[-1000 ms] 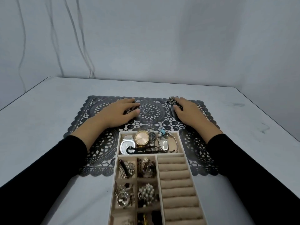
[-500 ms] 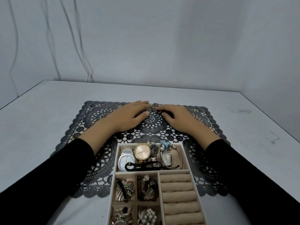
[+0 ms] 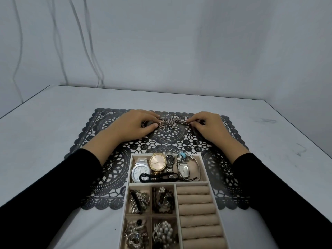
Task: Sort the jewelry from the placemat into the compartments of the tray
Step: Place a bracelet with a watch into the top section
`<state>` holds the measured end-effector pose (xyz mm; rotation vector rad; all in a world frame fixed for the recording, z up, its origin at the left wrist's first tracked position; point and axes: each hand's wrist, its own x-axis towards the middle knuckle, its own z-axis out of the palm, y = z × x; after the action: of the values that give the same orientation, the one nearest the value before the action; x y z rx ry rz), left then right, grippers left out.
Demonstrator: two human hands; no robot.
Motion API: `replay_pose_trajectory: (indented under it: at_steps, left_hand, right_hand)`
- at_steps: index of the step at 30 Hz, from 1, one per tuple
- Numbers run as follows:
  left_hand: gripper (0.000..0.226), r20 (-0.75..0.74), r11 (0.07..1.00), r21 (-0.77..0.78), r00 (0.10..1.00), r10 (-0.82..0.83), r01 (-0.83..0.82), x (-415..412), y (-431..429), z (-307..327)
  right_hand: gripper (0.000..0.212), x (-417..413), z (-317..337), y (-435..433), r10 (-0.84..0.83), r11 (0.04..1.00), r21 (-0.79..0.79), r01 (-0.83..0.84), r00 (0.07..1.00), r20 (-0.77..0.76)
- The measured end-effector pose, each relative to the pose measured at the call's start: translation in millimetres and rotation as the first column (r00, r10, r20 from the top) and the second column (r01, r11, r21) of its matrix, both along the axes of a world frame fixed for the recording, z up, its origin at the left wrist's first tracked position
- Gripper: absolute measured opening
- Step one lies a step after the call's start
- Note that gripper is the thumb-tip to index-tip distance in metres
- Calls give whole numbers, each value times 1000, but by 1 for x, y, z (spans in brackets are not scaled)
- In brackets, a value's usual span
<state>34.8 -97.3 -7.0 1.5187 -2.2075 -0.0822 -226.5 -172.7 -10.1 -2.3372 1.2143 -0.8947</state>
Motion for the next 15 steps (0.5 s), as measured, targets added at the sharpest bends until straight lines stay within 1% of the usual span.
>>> replay_pose_trajectory:
  at_steps: [2,6,9,12,15]
  left_hand:
    - [23,-34,1000,-20,999,14,-15,4,2,0]
    - [13,-109,998,-20,992,62,-65,13,6,0]
    - [13,-194,992,5,973,122,-124,16,7,-1]
    - [16,-219,985,-5,962,165,-170,14,7,-1]
    - [17,-210,983,-4,962,176,-181,12,9,0]
  right_hand:
    - [16,-1,0,0,-18,1000,-9,18,1000,-4]
    - [19,0,0,0,-50,997,-55,45,996,-78]
    - [18,2,1,1,-54,996,-79,49,997,-57]
    - [19,10,1,3,14,997,-72,-15,1000,-28]
    - [21,19,0,4,109,992,-57,-113,992,-58]
